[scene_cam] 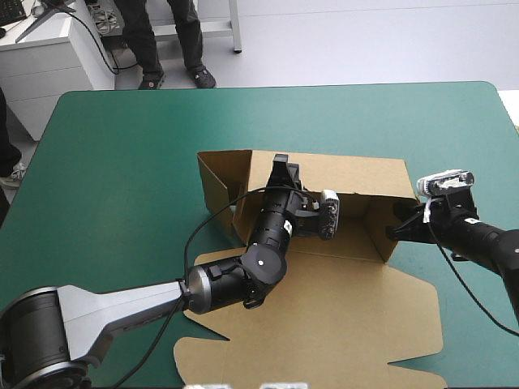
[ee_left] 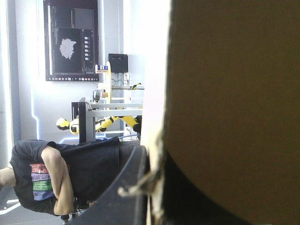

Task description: Fold the box

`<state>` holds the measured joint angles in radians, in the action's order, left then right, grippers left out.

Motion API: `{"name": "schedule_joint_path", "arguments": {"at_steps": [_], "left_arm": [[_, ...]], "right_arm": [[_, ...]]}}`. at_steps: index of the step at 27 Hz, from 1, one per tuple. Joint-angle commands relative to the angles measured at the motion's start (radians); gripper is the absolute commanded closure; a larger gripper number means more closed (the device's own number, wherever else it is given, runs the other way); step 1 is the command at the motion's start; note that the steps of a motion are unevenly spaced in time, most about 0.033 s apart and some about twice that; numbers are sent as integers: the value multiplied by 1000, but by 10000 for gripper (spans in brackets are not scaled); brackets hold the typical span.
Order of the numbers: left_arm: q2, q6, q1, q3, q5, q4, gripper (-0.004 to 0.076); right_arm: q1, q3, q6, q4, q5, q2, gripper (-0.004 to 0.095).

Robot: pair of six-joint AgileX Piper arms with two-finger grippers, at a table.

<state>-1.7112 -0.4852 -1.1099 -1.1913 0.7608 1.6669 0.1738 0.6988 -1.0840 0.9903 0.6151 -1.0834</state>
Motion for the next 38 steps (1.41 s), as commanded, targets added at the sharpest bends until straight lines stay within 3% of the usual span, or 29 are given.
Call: {"name": "schedule_joint_path", "arguments": {"at_steps": [1, 7, 12, 19, 31, 33, 34, 35, 36, 38], "left_arm": [[43, -13, -4, -26, 0, 26, 732], [43, -13, -4, -26, 0, 31, 732], [43, -13, -4, -26, 0, 38, 732], [43, -13, -4, -26, 2, 38, 732], [43, -13, -4, -26, 0, 38, 719], [43, -13, -4, -26, -8, 38, 642], [43, -13, -4, -26, -16, 38, 542], [43, -13, -4, -26, -16, 38, 492], [43, -13, -4, -26, -16, 38, 371], [43, -13, -4, -26, -12, 38, 294]], "right_arm": [[-3, 29, 14, 81, 3, 19, 903], [-3, 95, 127, 6, -10, 14, 903], [-31, 187, 300, -201, 13, -8, 903], [-203, 206, 543, -487, -44, -68, 903], [-245, 206, 634, -546, -87, -108, 903], [-245, 206, 644, -552, -82, -108, 903], [-245, 206, 646, -552, -80, -108, 903], [-245, 208, 646, -552, -75, -108, 903], [-245, 209, 646, -552, -69, -108, 903], [-245, 213, 646, -554, -69, -108, 903]]}}
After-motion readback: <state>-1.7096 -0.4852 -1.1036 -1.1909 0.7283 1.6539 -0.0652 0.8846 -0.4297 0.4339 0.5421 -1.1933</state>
